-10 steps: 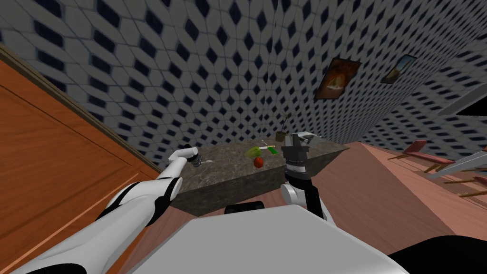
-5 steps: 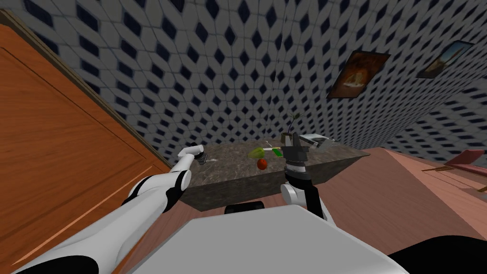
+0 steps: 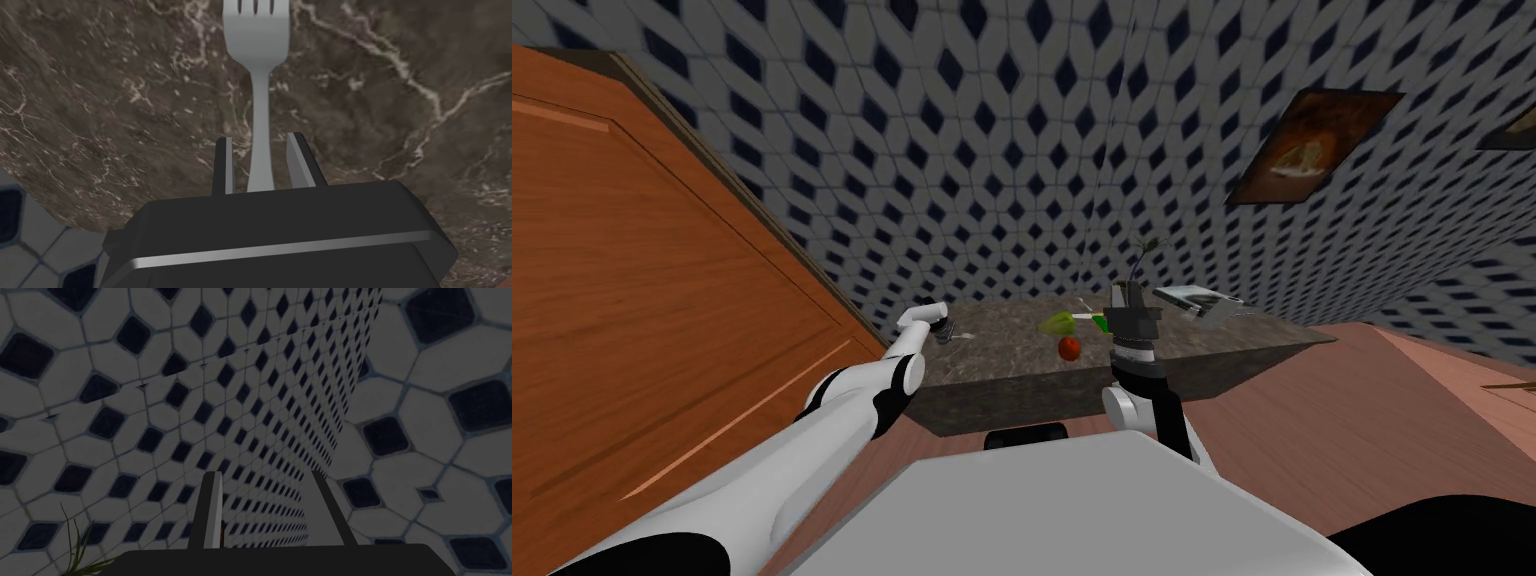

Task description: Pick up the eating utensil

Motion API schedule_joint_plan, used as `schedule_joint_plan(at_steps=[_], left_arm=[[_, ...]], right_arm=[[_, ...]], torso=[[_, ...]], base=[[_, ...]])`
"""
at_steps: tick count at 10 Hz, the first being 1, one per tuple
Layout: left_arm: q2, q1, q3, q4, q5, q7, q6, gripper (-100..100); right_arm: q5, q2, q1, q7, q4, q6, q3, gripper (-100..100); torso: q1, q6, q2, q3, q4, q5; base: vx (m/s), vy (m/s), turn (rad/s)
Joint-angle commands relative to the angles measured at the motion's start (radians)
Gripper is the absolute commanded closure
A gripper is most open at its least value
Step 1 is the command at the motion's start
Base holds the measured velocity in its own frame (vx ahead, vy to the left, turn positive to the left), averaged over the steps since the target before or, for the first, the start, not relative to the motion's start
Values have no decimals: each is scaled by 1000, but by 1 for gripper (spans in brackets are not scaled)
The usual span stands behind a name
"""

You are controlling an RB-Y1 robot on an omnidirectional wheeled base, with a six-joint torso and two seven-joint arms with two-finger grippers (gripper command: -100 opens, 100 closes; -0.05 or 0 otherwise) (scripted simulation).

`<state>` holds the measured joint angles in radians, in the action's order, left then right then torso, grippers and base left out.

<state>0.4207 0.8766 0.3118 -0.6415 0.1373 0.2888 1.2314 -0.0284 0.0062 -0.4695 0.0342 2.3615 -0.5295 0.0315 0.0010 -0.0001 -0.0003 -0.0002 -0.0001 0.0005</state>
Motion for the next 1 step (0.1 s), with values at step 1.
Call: schedule_joint_plan(at_steps=[1], left_arm=[[0,0,0,0,0,0,0,0]], right_arm=[[0,0,0,0,0,0,0,0]], torso=[[0,0,0,0,0,0]], base=[[0,0,0]])
